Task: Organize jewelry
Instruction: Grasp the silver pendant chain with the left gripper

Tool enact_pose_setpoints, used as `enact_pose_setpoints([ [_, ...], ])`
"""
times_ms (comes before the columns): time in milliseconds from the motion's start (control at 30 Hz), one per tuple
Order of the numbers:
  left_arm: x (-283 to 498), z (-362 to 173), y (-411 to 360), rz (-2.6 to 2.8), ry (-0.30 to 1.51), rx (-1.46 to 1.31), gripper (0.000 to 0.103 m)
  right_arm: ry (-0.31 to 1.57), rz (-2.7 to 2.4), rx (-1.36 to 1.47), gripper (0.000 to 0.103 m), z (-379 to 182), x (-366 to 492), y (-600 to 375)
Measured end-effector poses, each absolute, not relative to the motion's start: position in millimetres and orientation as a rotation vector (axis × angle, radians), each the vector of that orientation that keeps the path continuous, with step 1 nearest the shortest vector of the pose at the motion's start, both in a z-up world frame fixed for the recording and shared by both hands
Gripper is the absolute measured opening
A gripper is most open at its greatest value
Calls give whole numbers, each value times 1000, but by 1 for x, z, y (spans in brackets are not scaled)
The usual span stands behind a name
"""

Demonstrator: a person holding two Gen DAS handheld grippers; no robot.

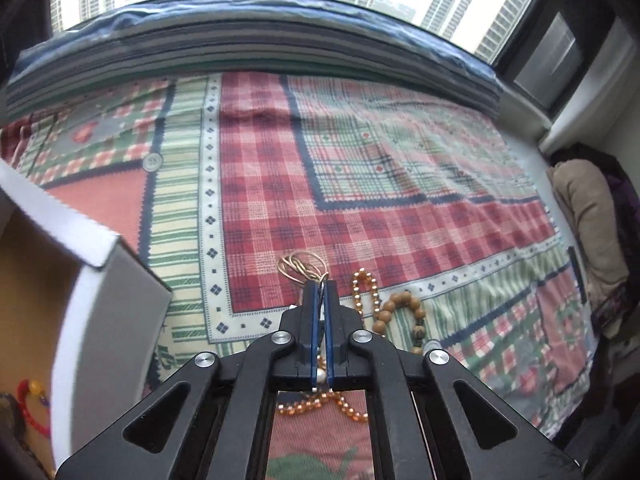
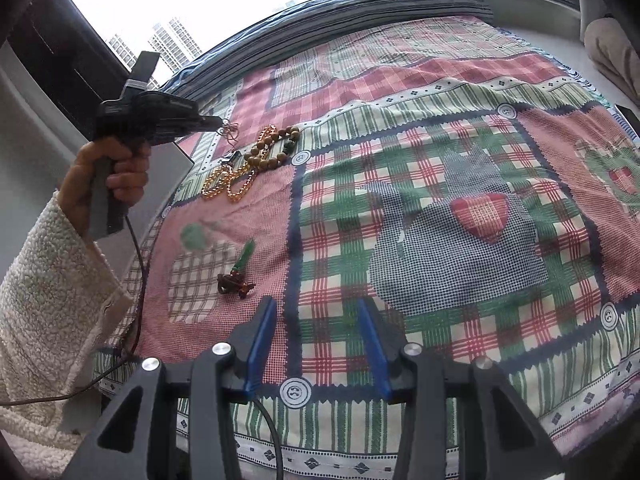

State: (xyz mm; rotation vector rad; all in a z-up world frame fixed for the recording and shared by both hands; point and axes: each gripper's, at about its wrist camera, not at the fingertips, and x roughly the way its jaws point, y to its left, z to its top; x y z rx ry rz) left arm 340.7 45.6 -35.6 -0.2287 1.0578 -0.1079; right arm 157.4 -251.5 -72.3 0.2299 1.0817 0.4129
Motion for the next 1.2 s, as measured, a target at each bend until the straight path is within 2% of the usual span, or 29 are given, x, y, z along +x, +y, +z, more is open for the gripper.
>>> enact_pose_setpoints([
  [300,277,49,60,-171,919,-251,0,1046,438,212,43,-56,145,-241],
  [400,250,52,58,-195,929,-238,0,1036,441,208,43,-51,139,-238],
  [533,224,27,55,-204,994,-199,2,1042,439,201,43,-51,131,-234],
  [567,220,19,54,-204,1016,-183,12,1049,437,198,43,-52,130,-233],
  [600,219,8,53,-198,1041,-172,28,1057,434,195,43,-55,129,-231],
  [667,220,-11,49,-191,1064,-150,48,1075,434,195,43,-58,126,-229],
  [867,255,-61,24,-163,1092,-24,64,1080,450,179,43,-57,117,-223],
  [1133,311,-102,8,-92,1101,34,61,1105,474,175,43,-66,117,-219],
  [1200,315,-109,12,-91,1123,7,44,1111,482,175,43,-68,117,-217],
])
